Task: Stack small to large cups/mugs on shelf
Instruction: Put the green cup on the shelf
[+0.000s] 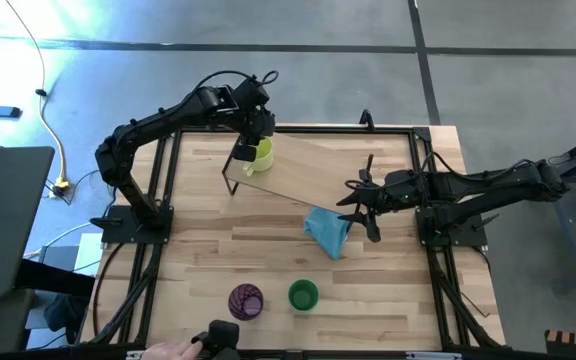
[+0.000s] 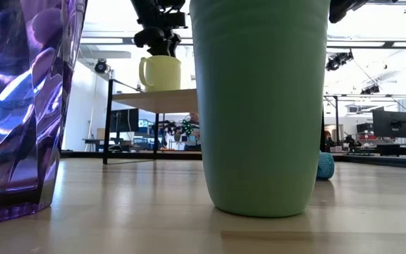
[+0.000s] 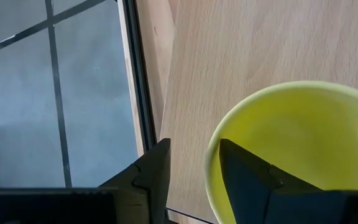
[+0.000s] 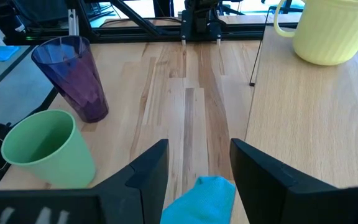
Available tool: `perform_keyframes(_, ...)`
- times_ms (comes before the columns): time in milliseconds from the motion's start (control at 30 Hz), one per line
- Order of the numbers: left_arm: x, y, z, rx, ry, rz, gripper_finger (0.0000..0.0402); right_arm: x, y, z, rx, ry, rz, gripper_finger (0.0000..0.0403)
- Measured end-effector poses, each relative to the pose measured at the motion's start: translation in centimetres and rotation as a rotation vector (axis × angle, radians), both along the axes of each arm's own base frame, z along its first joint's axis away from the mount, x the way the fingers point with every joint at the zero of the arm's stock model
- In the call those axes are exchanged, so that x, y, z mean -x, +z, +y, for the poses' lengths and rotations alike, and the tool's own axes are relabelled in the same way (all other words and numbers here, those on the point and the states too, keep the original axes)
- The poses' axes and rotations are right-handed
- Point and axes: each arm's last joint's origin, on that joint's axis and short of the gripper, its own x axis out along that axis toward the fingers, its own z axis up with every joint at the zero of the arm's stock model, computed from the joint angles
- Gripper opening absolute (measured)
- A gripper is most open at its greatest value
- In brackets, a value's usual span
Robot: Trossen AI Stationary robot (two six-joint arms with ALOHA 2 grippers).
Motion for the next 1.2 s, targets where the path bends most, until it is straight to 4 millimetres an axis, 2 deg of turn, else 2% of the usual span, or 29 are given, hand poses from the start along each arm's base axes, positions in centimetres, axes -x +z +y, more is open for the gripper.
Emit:
perform_keyframes(367, 0.3, 0.5, -0.2, -0.006, 0.006, -0.016, 0.0127, 0.0, 0.0, 0.0, -0.002, -0.001, 0.001, 0.0163)
perform_keyframes(633, 1.4, 2.1, -1.0, -0.028, 0.004, -0.061, 0.0127, 0.0, 0.0, 0.0, -0.002, 0.000, 0.001, 0.0163)
perform_keyframes(900, 3.5, 4.9, -2.6, -0.056, 0.027, -0.162, 0.0127, 0.0, 0.0, 0.0, 0.000, 0.000, 0.000, 0.0163)
perform_keyframes(1200, 7.7, 9.4, -5.7, -0.120, 0.047, -0.362, 0.0127, -0.1, 0.1, 0.0, -0.015, -0.006, -0.012, 0.0163)
